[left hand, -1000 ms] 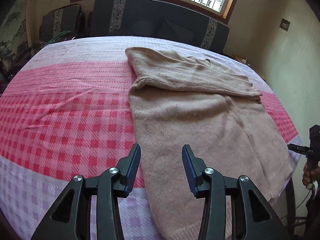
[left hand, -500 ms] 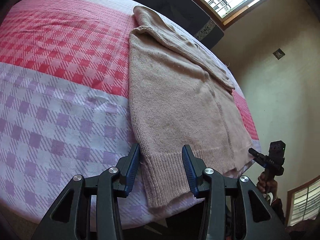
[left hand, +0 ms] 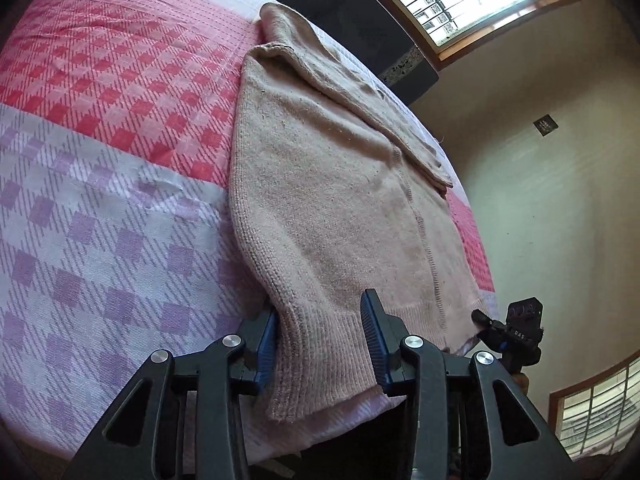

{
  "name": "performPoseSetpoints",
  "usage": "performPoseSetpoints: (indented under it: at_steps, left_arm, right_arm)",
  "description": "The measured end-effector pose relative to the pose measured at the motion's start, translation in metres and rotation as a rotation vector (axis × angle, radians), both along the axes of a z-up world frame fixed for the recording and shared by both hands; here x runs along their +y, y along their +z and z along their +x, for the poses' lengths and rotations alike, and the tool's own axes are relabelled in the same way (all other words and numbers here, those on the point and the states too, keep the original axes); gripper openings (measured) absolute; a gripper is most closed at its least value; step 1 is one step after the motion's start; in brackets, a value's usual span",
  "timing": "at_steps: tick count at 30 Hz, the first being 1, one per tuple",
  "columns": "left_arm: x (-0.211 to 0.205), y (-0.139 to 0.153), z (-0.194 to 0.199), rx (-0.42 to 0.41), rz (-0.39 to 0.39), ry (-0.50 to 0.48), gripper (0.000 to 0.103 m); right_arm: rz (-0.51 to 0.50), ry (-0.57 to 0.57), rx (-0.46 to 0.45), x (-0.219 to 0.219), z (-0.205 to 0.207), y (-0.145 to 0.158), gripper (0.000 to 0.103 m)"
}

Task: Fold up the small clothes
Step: 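Grasp the sweater hem with both grippers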

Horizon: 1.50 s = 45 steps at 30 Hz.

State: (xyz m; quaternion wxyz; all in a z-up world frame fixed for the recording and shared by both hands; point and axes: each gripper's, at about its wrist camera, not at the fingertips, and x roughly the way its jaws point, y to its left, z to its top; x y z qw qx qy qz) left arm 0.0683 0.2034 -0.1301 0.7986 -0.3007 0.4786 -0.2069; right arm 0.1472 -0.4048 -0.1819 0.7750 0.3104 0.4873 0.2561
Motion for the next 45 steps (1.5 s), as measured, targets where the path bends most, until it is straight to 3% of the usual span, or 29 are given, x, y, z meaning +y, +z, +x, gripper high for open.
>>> performPoseSetpoints:
  at_steps: [3,4,5,7,11,22,31,34,36,42,45]
  left_arm:
    - [-0.001,-0.002,0.003,-0.008,-0.014,0.013,0.040]
    - [-0.001,-0.003,0.003,-0.002,-0.011,0.021,0.031]
    - [-0.002,-0.008,0.004,0.026,0.008,0.021,0.007]
    - [-0.002,-0.015,0.004,0.035,-0.024,0.045,0.007]
    - [-0.006,-0.009,-0.004,0.005,0.007,0.079,0.007]
    - [0.004,0.031,-0.031,-0.113,-0.044,0.101,0.007]
    - [0.010,0.039,-0.056,-0.099,-0.055,0.089,0.007]
    - [0.013,0.043,-0.059,-0.109,-0.026,0.078,0.006]
    - [0.012,0.041,-0.057,-0.108,0.001,0.066,0.006]
    - [0.011,0.017,-0.054,-0.024,-0.004,0.041,0.006]
    - [0.020,0.007,-0.055,0.014,-0.035,0.068,0.015]
  right_arm:
    - [-0.003,-0.002,0.008,0.001,0.005,0.000,0.009]
    - [-0.005,-0.004,0.006,0.003,0.006,0.000,0.009]
    - [-0.015,-0.008,0.004,0.004,0.007,0.001,0.008]
    - [-0.029,-0.016,0.001,0.007,0.007,0.002,0.006]
    - [-0.059,-0.034,-0.014,0.012,0.000,0.010,0.005]
    - [0.137,-0.116,-0.082,-0.002,-0.027,0.037,0.005]
    - [0.220,-0.150,-0.129,-0.015,-0.059,0.055,0.005]
    - [0.197,-0.157,-0.144,-0.019,-0.061,0.059,0.005]
    - [0.129,-0.163,-0.131,-0.020,-0.056,0.057,0.005]
    - [0.059,-0.155,-0.047,-0.028,-0.040,0.039,0.012]
    - [0.041,-0.153,-0.010,-0.036,-0.030,0.031,0.015]
